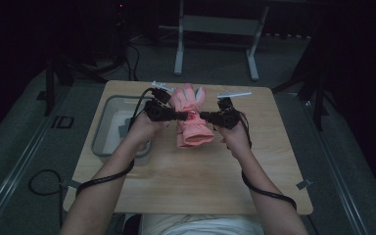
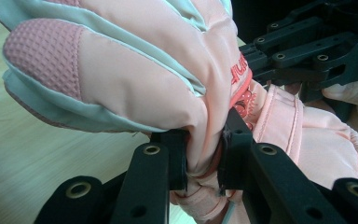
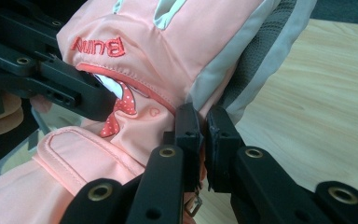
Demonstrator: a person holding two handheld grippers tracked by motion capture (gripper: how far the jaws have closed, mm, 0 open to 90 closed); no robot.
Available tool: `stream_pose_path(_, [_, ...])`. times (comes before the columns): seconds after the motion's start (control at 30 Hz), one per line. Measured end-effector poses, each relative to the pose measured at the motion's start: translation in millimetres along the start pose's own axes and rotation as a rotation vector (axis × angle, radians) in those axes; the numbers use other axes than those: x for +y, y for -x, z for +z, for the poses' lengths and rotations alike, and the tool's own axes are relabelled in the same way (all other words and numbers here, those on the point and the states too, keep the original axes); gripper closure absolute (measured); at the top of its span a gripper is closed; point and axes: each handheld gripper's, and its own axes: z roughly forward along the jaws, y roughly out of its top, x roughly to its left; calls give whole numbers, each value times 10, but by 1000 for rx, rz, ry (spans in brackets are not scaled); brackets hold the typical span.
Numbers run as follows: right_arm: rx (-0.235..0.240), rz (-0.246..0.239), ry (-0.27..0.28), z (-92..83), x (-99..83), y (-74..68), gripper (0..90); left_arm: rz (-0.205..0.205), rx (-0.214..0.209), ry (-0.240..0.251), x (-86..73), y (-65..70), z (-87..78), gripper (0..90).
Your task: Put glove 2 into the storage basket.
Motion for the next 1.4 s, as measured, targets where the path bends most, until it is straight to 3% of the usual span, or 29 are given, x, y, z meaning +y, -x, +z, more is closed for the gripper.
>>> stream_pose_path(0.47, [62,-41,15,378,309,-444,851,-19,73,23,-113,-221,-633,759])
stream_pose_path(0.6, [97,-54,18,576,406,-645,851,-27,98,25,-194,-316,-865,759])
stream_pose_path(0.83, [130,-78,12,818,497,-868,851,-55,131,42,-368,-484,-1173,759])
stream_pose_path(1.03, [136,-84,-31,1175,495,-976,851,-105,150,33,-549,-700,-1229,758])
stream_pose_path(1.3, [119,-86,-68,1473,441,-990,851,-165,166,22,-747,-957,-1170,757])
stream_pose_path(1.4, [111,-69,-96,1680,335,-970,851,-201,167,-7,-882,-1098,-1075,756])
